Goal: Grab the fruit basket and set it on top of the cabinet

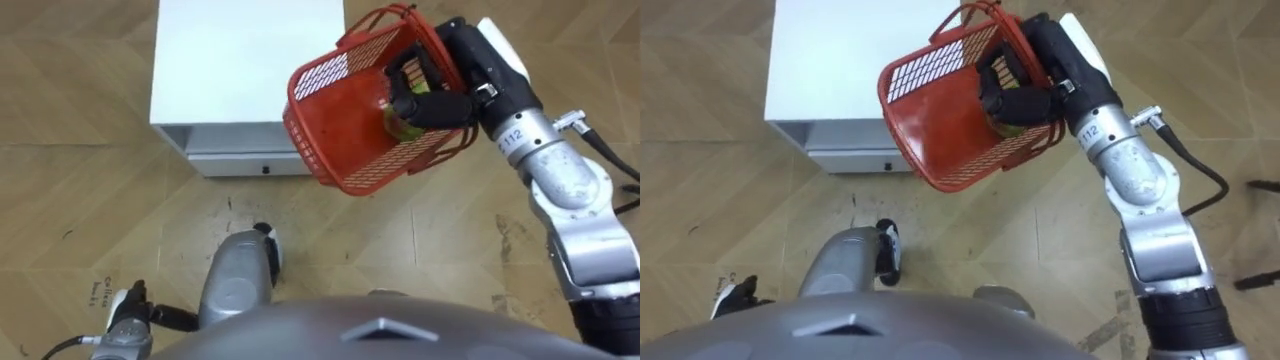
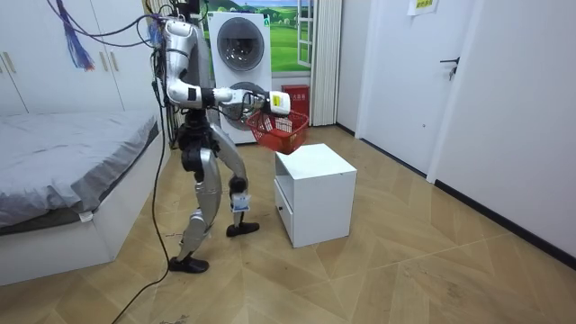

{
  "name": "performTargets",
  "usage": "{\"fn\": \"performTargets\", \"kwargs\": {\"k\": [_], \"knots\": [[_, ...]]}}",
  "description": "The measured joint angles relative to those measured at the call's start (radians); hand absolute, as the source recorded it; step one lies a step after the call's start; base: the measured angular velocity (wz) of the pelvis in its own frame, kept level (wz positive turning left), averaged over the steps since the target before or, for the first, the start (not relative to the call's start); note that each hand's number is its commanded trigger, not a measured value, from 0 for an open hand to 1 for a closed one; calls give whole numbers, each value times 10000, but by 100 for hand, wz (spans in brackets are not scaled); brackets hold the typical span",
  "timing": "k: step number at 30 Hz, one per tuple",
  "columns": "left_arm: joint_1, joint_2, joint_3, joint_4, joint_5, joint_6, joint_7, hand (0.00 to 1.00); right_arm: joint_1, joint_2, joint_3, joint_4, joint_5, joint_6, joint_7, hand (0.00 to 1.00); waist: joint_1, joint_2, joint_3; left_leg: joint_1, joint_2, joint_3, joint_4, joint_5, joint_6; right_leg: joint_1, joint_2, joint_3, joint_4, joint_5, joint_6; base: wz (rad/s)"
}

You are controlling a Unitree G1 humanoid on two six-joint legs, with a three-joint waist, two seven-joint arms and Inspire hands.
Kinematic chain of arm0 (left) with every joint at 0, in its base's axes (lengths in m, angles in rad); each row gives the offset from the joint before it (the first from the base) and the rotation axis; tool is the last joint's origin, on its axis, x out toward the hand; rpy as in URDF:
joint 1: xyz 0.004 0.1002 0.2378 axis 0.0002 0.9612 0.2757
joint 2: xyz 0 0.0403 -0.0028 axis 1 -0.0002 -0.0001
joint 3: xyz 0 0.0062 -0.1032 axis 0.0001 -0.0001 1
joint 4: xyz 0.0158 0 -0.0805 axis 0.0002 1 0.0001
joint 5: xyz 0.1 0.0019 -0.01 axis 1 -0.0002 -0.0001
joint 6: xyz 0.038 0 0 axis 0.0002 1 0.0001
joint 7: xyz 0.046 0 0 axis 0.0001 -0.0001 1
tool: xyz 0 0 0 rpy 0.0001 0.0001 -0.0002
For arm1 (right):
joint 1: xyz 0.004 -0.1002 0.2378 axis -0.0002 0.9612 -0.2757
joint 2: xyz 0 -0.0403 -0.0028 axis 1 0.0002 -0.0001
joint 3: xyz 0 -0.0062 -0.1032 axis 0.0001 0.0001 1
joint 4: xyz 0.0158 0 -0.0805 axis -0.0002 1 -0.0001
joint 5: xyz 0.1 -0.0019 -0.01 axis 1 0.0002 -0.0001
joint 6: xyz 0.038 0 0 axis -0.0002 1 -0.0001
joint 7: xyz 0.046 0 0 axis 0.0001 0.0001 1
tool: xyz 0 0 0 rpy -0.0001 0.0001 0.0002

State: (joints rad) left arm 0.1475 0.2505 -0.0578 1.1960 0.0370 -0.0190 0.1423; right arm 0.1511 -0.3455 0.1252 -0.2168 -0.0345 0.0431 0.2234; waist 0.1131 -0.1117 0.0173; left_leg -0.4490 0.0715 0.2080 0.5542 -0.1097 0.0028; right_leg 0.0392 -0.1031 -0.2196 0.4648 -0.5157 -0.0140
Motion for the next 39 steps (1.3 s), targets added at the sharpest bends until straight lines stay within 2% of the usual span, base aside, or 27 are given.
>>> {"fn": "performTargets", "kwargs": {"k": [1, 2, 3, 4, 5, 6, 7, 8, 9, 10, 11, 12, 13, 14, 15, 16, 17, 18, 19, 20, 22, 25, 29, 34, 39], "knots": [[7, -13, 14, -38, 131, 34, -68, 0, -110, -3, 1, -2, 27, 0, 1, 100, 58, 7, -2, 30, -59, 163, 176, -249, 78, 120, -128, 77, -48, -63, 118, -9], [12, -13, 64, -37, 149, 54, -109, 0, -150, -1, 2, -19, 27, -1, 0, 100, 37, -68, -61, 79, -300, 227, 248, -465, 155, 185, -393, 90, 25, -141, 270, 0], [-3, -16, 103, -29, 146, 54, -125, 0, -151, -1, 2, -39, 28, -1, 1, 100, 35, -103, -99, 112, -355, 305, 261, -578, 232, 202, -527, 86, 194, -172, 332, 14], [-108, -48, 162, 46, 144, 57, -136, 0, -227, 5, 27, -55, 27, 0, 12, 100, 16, -90, -86, 227, -506, 337, 330, -810, 339, 77, -784, 138, 974, -132, 436, 19], [-175, -61, 181, 74, 154, 85, -137, 0, -272, 37, 77, -51, 22, 1, 17, 100, -14, -83, -73, 458, -676, 391, 375, -1028, 441, -278, -1109, 202, 2116, 157, 787, 17], [-207, -58, 221, 73, 154, 111, -131, 0, -277, 59, 93, -50, 0, -1, 17, 100, -8, -95, -69, 616, -731, 439, 359, -1143, 481, -476, -1235, 271, 2703, 426, 811, 12], [-260, -58, 340, 60, 152, 139, -19, 0, -282, 72, 104, -46, -29, -2, 19, 100, 12, -116, -59, 979, -821, 526, 246, -1327, 554, -739, -1437, 272, 3662, 1150, 756, 10], [-288, -53, 364, 49, 157, 148, 51, 0, -292, 69, 102, -47, -29, -3, 18, 100, 26, -68, -63, 1154, -828, 514, 199, -1415, 590, -804, -1473, 271, 4028, 1580, 725, 13], [-386, -39, 362, 50, 153, 221, 98, 0, -348, 81, 83, -23, -23, -15, 13, 100, -10, 49, -50, 1531, -808, 416, 37, -1569, 643, -910, -1413, 290, 4531, 2588, 664, 15], [-473, -5, 333, 5, 153, 257, 126, 0, -435, 200, 92, 68, -48, -52, 10, 100, -19, 184, -24, 1920, -794, 266, -306, -1623, 675, -1004, -1338, 302, 4802, 3311, 569, 0], [-603, 1, 308, -3, 161, 257, 243, 0, -537, 335, 118, 77, -169, -67, 9, 100, 50, 222, -63, 2146, -747, 243, -666, -1620, 671, -1432, -1294, 339, 5093, 2931, 693, -6], [-681, -12, 314, -3, 157, 256, 263, 0, -601, 376, 132, 77, -203, -67, 24, 100, 101, 298, -24, 2239, -679, 242, -789, -1617, 667, -1688, -1205, 333, 5135, 2685, 708, -15], [-895, -19, 314, -8, 154, 219, 256, 0, -659, 445, 135, 77, -239, -62, 48, 100, 202, 356, 7, 2425, -545, 213, -1002, -1610, 655, -2210, -1046, 202, 4953, 2272, 715, -6], [-1043, 5, 265, -6, 140, 166, 260, 0, -659, 458, 199, 76, -258, 8, 48, 100, 208, 446, 40, 2620, -511, 49, -1231, -1590, 621, -2635, -907, 132, 4354, 2019, 663, 0], [-1094, 28, 180, -5, 116, 133, 262, 0, -657, 461, 266, 77, -377, 39, 38, 100, 195, 467, 45, 2732, -499, 1, -1365, -1581, 605, -2805, -834, 158, 3949, 1975, 654, 15], [-1137, 52, -1, 15, 78, 41, 274, 0, -682, 490, 481, 77, -749, 149, -11, 100, 187, 434, 14, 2994, -494, -45, -1554, -1552, 555, -3048, -740, 238, 2902, 1983, 625, 22], [-1136, 39, -110, 39, 10, -65, 283, 0, -694, 594, 670, 76, -1053, 240, -16, 100, 198, 428, 15, 3197, -492, -102, -1657, -1545, 536, -3087, -703, 271, 1511, 2166, 562, 23], [-1126, 27, -148, 48, -39, -96, 284, 0, -694, 666, 751, 76, -1185, 247, -19, 100, 200, 404, 1, 3252, -490, -137, -1642, -1572, 489, -3099, -680, 303, 765, 2448, 561, 30], [-1111, -45, -148, 82, -49, -95, 293, 0, -705, 698, 926, 91, -1308, 249, -30, 100, 199, 463, -35, 3382, -390, -240, -1576, -1700, 283, -3046, -519, 374, 15, 3266, 484, 15], [-1008, -104, -140, 110, -39, -91, 292, 0, -709, 664, 1049, 93, -1345, 259, -29, 100, 286, 543, -130, 3542, -187, -183, -1685, -1687, 170, -2650, -281, 242, -393, 3412, 350, 0], [-700, -95, 106, 118, 6, -36, 250, 0, -949, 642, 1267, 94, -1377, 267, -28, 100, 351, 585, -94, 3737, 46, -166, -1887, -1606, 16, -2032, 27, 199, -1159, 3576, 263, -5], [-334, -89, 236, 104, 243, 313, 47, 0, -982, 620, 1286, 93, -1314, 300, -34, 100, 344, 570, -102, 4304, 179, -182, -2457, -1551, -101, -1396, 315, 188, -1854, 3658, 282, 14], [-34, -111, 356, -14, 352, 652, -200, 0, -1008, 691, 1475, 222, -1176, 383, -21, 100, 384, 482, -112, 4584, 162, -228, -3012, -1521, -151, -1169, 524, 111, -2361, 3749, 333, 4], [125, -96, 388, -351, 627, 846, -240, 0, -1186, 718, 1683, 921, -895, 472, -165, 100, 433, 425, -95, 4551, 79, -515, -3294, -1493, -186, -1151, 493, -313, -2469, 3760, 341, 12], [-70, -75, 536, -342, 1351, 860, -257, 0, -1908, 885, 1695, 2339, -890, 448, -340, 100, 583, 246, -66, 4265, 50, -734, -3295, -1492, -185, -1302, 476, -355, -2475, 3760, 340, 16]]}}
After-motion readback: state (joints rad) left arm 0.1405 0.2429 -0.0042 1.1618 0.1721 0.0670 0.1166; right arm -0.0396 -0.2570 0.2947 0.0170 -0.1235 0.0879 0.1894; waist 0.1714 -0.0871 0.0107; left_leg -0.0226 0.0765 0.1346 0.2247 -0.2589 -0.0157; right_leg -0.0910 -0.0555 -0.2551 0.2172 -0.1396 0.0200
